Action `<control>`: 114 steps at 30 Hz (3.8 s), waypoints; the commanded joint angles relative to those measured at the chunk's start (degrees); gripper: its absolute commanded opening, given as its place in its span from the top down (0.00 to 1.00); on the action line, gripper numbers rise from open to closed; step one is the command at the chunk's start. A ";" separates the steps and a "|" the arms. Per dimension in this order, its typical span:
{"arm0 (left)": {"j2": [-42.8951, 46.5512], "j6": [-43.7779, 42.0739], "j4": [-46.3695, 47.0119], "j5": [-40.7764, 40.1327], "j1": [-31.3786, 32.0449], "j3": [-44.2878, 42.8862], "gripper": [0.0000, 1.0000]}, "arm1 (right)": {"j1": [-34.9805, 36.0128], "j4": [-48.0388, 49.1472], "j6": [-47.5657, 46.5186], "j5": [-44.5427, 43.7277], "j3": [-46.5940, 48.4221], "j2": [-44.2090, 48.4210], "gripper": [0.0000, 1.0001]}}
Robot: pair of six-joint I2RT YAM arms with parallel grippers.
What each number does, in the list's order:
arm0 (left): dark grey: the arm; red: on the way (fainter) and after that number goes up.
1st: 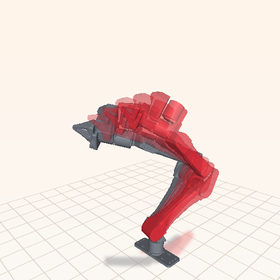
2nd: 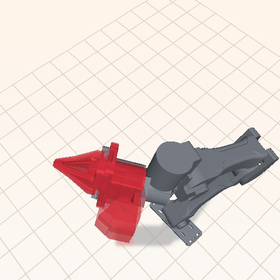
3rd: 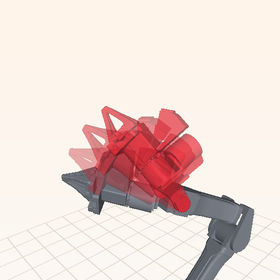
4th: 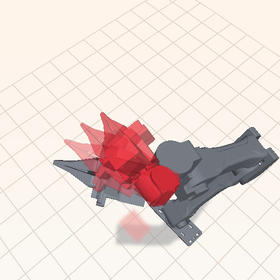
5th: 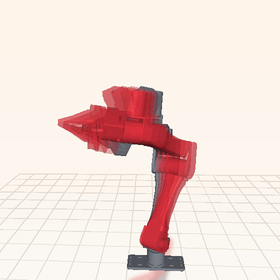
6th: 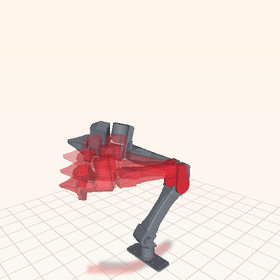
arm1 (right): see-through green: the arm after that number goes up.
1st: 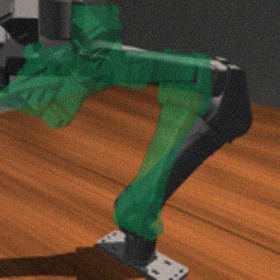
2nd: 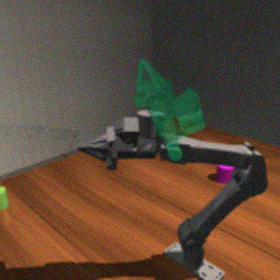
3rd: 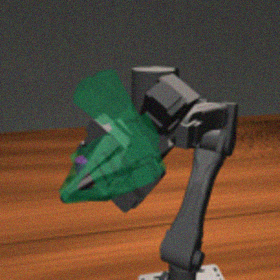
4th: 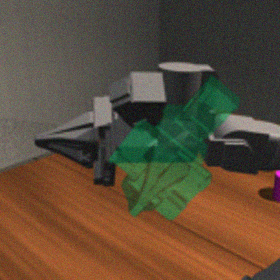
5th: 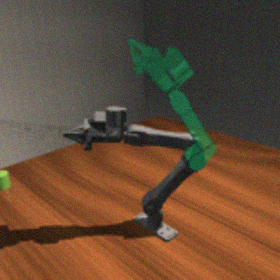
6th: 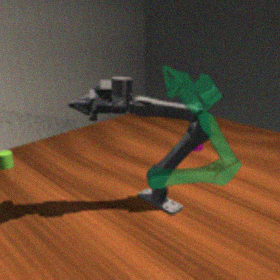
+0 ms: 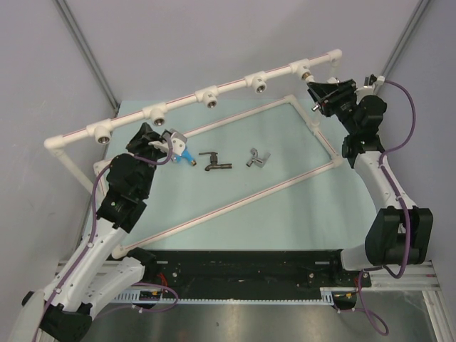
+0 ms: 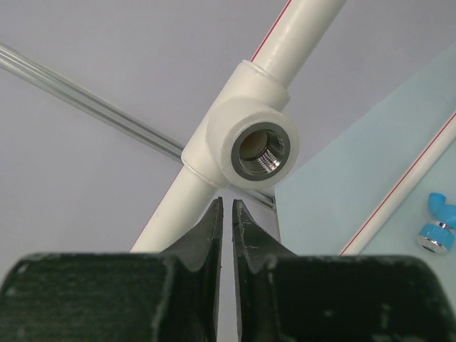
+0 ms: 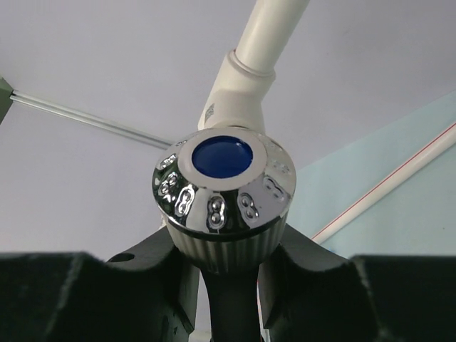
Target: Install the water faucets
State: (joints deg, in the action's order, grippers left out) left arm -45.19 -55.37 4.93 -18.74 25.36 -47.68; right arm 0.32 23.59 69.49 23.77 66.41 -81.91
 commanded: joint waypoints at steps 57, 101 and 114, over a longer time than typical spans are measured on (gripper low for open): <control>9.78 119.36 0.59 -5.08 -31.34 2.33 0.02 | 1.53 -7.95 -36.97 1.01 0.47 13.53 1.00; 14.16 116.11 -6.86 -4.89 -26.25 0.92 0.87 | 5.13 -2.25 -69.32 -7.07 -3.31 12.74 1.00; 11.88 109.70 -5.72 -11.14 -25.81 5.58 0.89 | 7.24 2.24 -75.03 -11.55 -3.31 8.26 1.00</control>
State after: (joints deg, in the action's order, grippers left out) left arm -33.50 64.27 2.22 -26.33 -0.80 -42.89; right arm 7.33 20.14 -3.05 15.14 62.67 -73.43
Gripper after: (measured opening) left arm 0.482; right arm 0.364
